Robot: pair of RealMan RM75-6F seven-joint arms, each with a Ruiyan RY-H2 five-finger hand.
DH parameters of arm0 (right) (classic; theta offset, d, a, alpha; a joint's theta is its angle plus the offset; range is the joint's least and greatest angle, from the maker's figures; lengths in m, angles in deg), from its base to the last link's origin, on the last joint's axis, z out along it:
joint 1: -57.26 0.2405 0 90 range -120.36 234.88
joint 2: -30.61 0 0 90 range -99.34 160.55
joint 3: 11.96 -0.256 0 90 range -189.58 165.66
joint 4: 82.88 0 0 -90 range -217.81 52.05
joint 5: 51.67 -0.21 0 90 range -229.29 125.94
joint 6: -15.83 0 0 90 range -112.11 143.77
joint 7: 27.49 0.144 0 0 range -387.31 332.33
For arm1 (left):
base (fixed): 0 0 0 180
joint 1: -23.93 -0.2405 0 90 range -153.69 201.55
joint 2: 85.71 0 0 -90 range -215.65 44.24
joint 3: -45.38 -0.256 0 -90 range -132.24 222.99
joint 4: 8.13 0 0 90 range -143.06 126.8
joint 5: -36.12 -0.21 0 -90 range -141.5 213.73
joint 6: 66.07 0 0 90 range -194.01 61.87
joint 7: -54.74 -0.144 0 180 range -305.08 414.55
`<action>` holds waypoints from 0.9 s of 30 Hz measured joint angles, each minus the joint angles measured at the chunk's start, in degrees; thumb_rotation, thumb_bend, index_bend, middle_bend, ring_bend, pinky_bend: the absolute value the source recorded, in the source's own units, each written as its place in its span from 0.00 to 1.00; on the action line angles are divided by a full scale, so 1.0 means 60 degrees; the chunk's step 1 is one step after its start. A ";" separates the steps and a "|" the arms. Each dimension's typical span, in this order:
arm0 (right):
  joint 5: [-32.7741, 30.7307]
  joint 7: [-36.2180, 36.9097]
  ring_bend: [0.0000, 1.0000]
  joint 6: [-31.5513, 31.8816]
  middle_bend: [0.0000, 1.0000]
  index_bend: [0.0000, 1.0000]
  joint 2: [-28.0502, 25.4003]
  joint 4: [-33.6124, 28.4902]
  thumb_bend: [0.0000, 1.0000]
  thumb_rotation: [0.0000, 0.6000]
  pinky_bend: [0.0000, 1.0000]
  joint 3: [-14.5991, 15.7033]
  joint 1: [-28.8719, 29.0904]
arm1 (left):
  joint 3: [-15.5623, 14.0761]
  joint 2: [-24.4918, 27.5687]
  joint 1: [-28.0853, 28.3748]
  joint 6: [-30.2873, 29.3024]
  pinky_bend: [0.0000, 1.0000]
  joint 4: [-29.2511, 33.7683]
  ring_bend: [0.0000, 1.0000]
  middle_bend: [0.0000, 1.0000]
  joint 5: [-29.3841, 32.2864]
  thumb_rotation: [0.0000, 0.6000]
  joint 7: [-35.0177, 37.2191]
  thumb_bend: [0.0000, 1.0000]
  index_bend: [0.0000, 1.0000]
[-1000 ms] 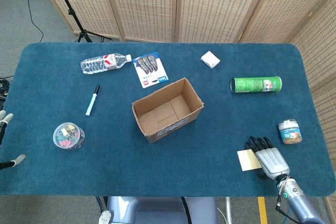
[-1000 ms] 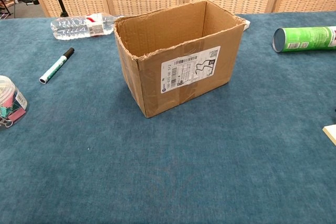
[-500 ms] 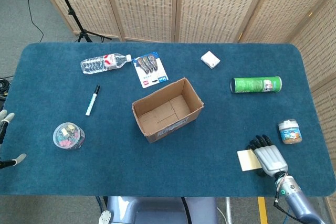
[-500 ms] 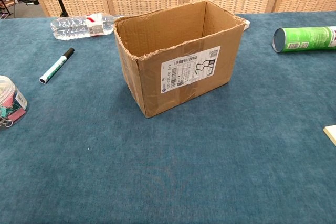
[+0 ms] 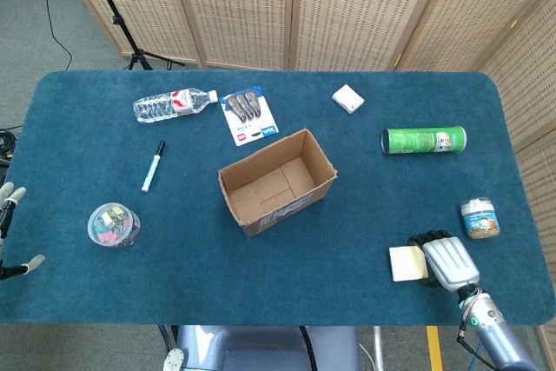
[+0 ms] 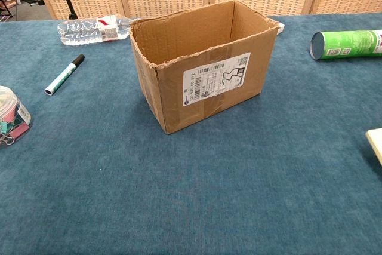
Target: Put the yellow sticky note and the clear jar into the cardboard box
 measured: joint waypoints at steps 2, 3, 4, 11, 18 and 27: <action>0.0281 0.0345 0.33 0.0409 0.50 0.58 -0.0488 -0.0531 0.21 1.00 0.29 -0.0016 -0.0051 | -0.0008 0.0003 0.0001 0.0003 0.00 0.0002 0.00 0.00 -0.0015 1.00 0.0010 0.00 0.00; 0.0392 0.0495 0.33 0.0562 0.50 0.58 -0.0729 -0.0789 0.21 1.00 0.29 -0.0039 -0.0060 | -0.0014 0.0008 0.0001 0.0000 0.00 0.0005 0.00 0.00 -0.0033 1.00 0.0017 0.00 0.00; 0.0512 0.0682 0.33 0.0733 0.50 0.58 -0.1064 -0.1152 0.21 1.00 0.29 -0.0087 -0.0059 | -0.0019 0.0012 -0.0001 -0.0007 0.00 0.0011 0.00 0.00 -0.0046 1.00 0.0022 0.00 0.00; 0.0513 0.1212 0.33 0.1062 0.50 0.58 -0.3063 -0.3522 0.21 1.00 0.29 -0.0821 0.0271 | -0.0037 0.0070 -0.0070 -0.0168 0.00 0.0040 0.00 0.00 -0.0155 1.00 0.0175 0.00 0.00; -0.1028 0.0503 0.33 0.0235 0.50 0.58 -0.4353 -0.5463 0.24 1.00 0.29 -0.2103 0.1395 | -0.0058 0.0133 -0.0089 -0.0207 0.00 0.0084 0.00 0.00 -0.0231 1.00 0.0255 0.00 0.00; -0.4952 -0.2468 0.33 -0.1075 0.50 0.58 -0.3945 -0.6305 0.26 1.00 0.29 -0.3209 0.3845 | -0.0041 0.0192 -0.0050 -0.0080 0.00 0.0054 0.00 0.00 -0.0159 1.00 0.0397 0.00 0.00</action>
